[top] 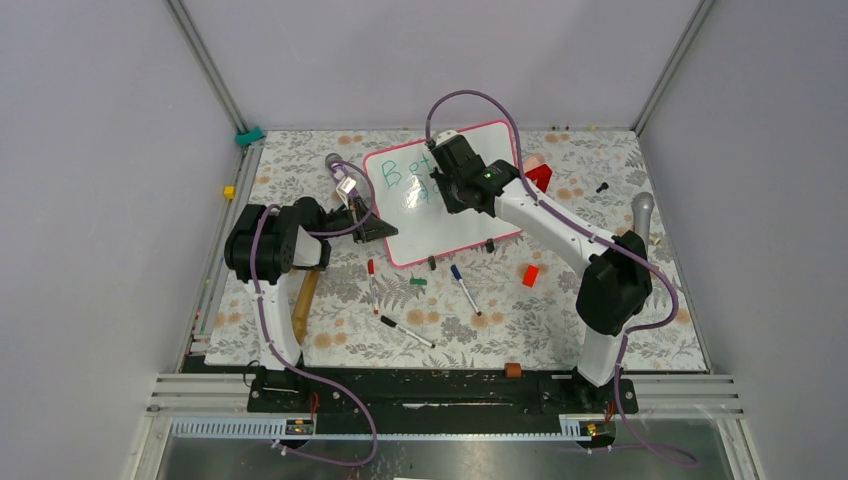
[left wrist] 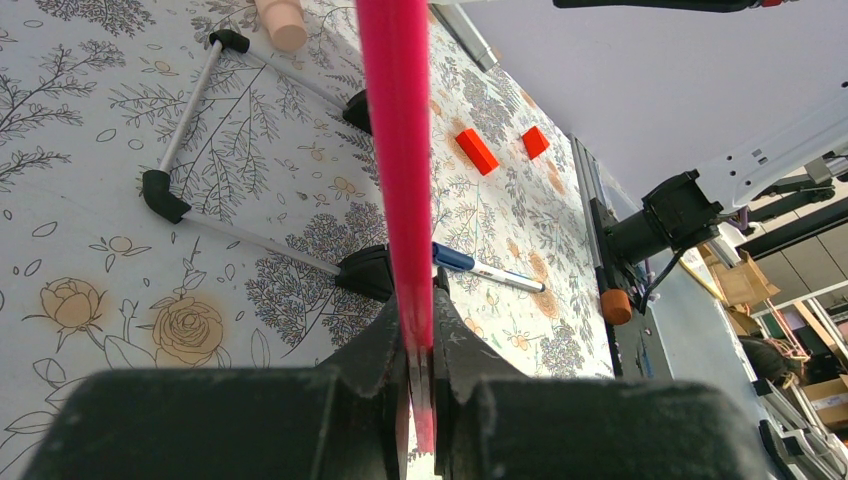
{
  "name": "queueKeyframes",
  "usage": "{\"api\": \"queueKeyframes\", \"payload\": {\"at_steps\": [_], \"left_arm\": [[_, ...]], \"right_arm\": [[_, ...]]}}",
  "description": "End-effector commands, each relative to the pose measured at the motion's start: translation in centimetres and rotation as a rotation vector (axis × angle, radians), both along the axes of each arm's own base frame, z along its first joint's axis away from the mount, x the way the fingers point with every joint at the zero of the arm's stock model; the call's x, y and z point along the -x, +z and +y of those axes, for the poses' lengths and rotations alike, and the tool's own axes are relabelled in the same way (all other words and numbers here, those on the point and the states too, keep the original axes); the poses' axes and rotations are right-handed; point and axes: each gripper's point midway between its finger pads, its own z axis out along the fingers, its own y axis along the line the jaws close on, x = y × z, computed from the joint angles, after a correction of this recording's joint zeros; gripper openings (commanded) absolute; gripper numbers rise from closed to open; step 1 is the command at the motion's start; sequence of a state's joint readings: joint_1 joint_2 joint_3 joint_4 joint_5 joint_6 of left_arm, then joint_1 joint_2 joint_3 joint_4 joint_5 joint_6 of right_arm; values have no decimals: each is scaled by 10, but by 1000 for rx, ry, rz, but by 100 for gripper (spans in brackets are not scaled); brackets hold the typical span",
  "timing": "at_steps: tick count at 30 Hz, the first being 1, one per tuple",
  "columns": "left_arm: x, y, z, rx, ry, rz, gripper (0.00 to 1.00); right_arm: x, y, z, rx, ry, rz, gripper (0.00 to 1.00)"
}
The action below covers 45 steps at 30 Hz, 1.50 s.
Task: Write a sentence on the whiteboard
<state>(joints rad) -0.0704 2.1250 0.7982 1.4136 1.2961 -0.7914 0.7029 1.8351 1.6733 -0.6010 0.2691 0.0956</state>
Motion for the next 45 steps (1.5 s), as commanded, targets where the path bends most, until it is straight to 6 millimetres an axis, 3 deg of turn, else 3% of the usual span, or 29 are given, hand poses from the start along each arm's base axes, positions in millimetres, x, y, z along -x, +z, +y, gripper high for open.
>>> {"api": "queueKeyframes", "payload": {"at_steps": [1, 7, 11, 16, 23, 34, 45], "left_arm": [[26, -11, -6, -23, -152, -104, 0], [26, -11, -6, -22, -152, -104, 0], [26, -11, -6, -22, -152, -104, 0], [26, -11, -6, -23, -150, -103, 0], [26, -11, -6, -22, -151, -104, 0], [26, -11, -6, -22, -151, -103, 0], [26, -11, -6, -22, -152, -103, 0]], "right_arm": [[-10, 24, 6, -65, -5, -48, 0], [8, 59, -3, -152, 26, -104, 0], [10, 70, -13, -194, 18, -124, 0], [-4, 66, -23, -170, -35, -140, 0], [-18, 66, -18, -162, -51, -165, 0], [-29, 58, -12, -143, -51, -157, 0], [-35, 57, -18, -111, -84, -178, 0]]}}
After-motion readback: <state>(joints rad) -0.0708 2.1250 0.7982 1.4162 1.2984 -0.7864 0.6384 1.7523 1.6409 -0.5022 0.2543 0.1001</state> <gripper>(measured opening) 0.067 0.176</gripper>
